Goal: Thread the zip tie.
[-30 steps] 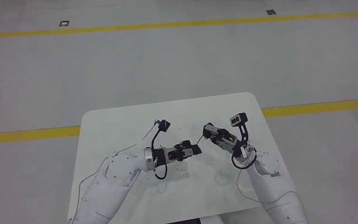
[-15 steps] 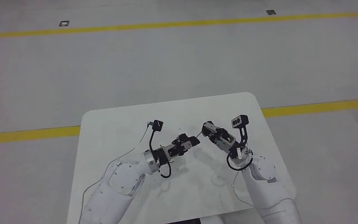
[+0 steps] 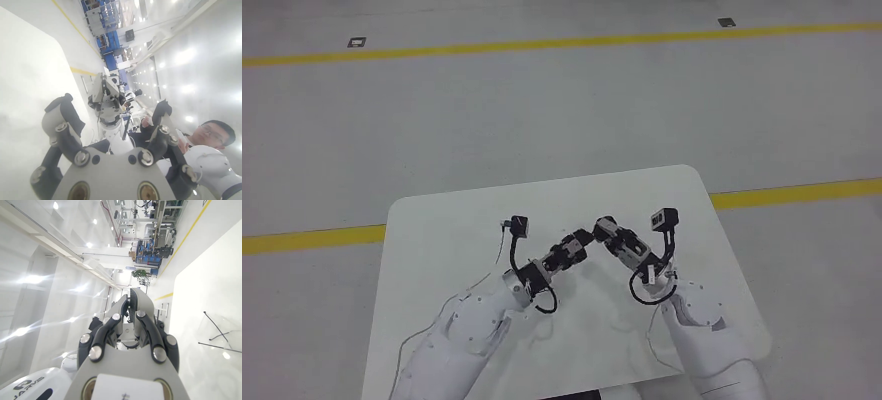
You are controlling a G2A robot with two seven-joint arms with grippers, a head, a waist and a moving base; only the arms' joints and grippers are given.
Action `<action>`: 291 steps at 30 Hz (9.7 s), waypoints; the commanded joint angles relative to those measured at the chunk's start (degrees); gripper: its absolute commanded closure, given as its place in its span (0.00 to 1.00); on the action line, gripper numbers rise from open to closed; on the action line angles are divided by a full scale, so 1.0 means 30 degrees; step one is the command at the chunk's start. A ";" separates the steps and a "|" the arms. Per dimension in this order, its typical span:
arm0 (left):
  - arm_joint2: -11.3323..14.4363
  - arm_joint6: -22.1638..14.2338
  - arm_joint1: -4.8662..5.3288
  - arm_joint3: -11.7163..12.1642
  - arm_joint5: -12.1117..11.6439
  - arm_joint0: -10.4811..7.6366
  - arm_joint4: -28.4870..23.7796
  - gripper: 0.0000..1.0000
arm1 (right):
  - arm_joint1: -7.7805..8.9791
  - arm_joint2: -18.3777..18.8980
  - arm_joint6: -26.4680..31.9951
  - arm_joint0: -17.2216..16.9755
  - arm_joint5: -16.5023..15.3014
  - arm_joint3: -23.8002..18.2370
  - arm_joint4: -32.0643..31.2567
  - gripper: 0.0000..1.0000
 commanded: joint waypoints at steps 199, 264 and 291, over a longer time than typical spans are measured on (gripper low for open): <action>0.0557 -0.0994 0.1217 -0.0420 0.1711 0.0162 0.0216 1.00 | -0.0645 -0.0465 -0.1846 0.0270 0.0000 0.2310 -0.1646 0.00; -0.9958 -0.4089 0.3406 -0.6020 -0.0723 0.8877 -0.3114 1.00 | -0.0028 -0.8006 0.4254 0.3707 0.9724 -0.2565 -2.0206 0.00; -1.0433 -0.3215 0.3465 -0.5627 -0.0546 0.8832 -0.2937 1.00 | -0.1068 -0.9570 0.6058 0.4219 1.2987 -0.3139 -2.8076 0.00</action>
